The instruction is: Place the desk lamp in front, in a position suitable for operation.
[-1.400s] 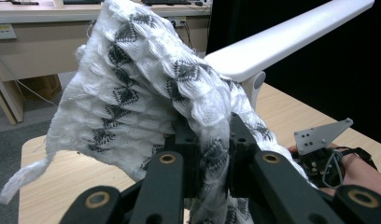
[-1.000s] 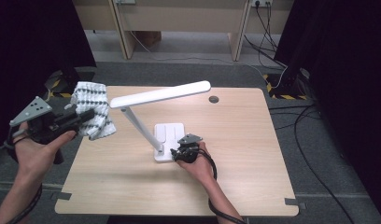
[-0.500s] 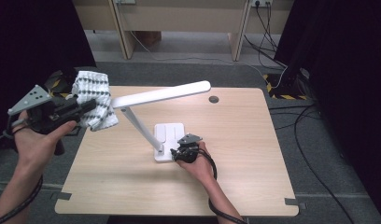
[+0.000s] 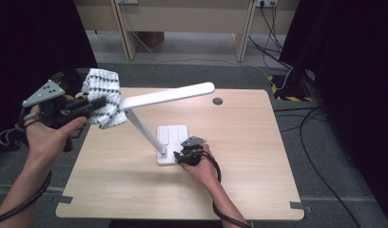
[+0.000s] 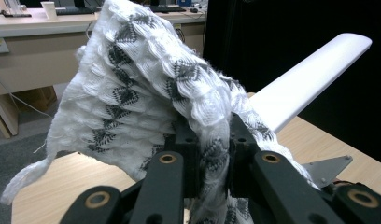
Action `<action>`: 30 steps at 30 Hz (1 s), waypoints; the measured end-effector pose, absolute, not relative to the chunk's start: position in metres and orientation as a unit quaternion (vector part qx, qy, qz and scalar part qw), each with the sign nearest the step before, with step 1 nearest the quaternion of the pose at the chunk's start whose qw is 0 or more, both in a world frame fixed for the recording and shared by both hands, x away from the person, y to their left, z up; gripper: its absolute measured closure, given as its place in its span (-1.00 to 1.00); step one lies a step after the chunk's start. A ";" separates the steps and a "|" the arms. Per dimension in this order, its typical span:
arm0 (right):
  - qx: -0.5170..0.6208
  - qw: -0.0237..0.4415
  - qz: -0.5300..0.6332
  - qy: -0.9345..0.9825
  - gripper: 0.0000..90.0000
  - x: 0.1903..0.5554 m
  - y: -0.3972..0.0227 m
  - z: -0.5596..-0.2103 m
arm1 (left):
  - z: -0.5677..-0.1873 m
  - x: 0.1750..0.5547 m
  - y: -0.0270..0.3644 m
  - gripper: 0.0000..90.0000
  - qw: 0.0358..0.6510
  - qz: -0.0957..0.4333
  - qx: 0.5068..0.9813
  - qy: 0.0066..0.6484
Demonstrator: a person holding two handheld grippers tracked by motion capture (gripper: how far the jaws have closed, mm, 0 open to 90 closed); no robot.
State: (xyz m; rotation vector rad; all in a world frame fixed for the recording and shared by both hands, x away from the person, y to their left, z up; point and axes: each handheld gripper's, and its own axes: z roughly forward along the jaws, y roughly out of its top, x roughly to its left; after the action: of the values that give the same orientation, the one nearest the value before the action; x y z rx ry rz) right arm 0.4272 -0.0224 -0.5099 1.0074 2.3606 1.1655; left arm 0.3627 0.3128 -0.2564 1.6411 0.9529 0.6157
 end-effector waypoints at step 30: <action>0.352 0.160 0.410 0.826 0.13 0.427 -0.023 -0.510 | -0.250 0.372 0.291 0.75 0.526 0.255 0.712 0.390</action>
State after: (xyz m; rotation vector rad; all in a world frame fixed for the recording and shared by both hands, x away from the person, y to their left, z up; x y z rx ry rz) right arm 0.4271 -0.0228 -0.5103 1.0063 2.3594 1.1725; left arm 0.3724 0.2911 -0.2495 1.7023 0.9316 0.6100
